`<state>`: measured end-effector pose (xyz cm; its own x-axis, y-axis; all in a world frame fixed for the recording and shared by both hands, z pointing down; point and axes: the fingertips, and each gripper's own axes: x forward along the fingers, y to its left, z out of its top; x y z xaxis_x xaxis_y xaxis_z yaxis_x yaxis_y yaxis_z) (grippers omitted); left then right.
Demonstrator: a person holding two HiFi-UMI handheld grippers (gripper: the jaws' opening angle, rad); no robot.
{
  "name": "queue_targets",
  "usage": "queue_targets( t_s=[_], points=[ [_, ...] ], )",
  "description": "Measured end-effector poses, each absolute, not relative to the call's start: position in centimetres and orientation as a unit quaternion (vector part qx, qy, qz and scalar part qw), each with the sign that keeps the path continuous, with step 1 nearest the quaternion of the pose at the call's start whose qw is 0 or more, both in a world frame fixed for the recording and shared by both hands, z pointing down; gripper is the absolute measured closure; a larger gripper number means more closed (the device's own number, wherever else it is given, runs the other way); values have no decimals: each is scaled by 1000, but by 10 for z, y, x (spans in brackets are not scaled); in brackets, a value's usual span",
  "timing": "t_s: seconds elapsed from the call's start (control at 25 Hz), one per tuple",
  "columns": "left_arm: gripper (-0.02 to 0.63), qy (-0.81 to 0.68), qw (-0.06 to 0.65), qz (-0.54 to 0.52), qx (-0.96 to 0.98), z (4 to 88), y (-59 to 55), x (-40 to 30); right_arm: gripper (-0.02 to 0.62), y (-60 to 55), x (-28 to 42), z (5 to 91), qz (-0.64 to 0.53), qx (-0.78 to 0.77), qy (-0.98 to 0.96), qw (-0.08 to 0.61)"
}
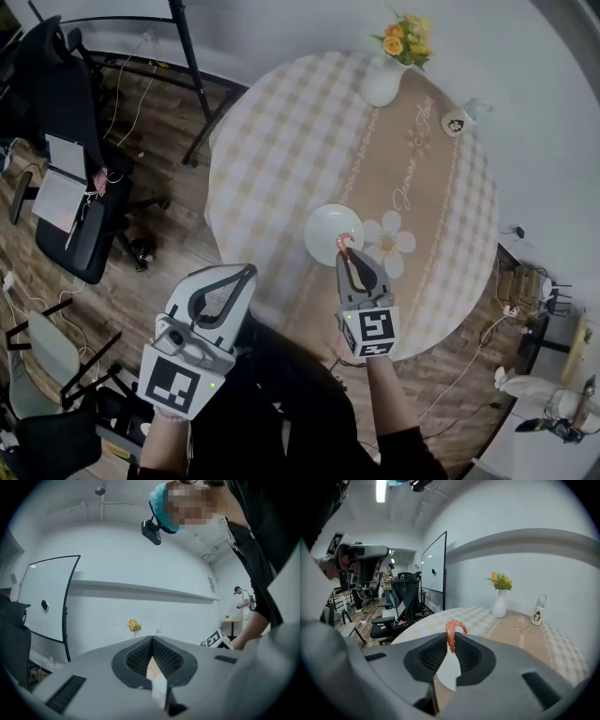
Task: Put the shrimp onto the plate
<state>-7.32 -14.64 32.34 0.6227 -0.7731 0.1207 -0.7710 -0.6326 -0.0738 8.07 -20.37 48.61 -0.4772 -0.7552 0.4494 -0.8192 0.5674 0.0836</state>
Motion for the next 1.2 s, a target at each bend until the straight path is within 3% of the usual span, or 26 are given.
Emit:
queue_targets(
  t_s=[0.8,1.2],
  points=[
    [606,466,12,-79,-881,319,-138,-91,560,-218,76,595,109,398,-833,367],
    [606,475,7,-82,-876,322,-135,-96,560,-221,68,619,135,379,-824,399]
  ],
)
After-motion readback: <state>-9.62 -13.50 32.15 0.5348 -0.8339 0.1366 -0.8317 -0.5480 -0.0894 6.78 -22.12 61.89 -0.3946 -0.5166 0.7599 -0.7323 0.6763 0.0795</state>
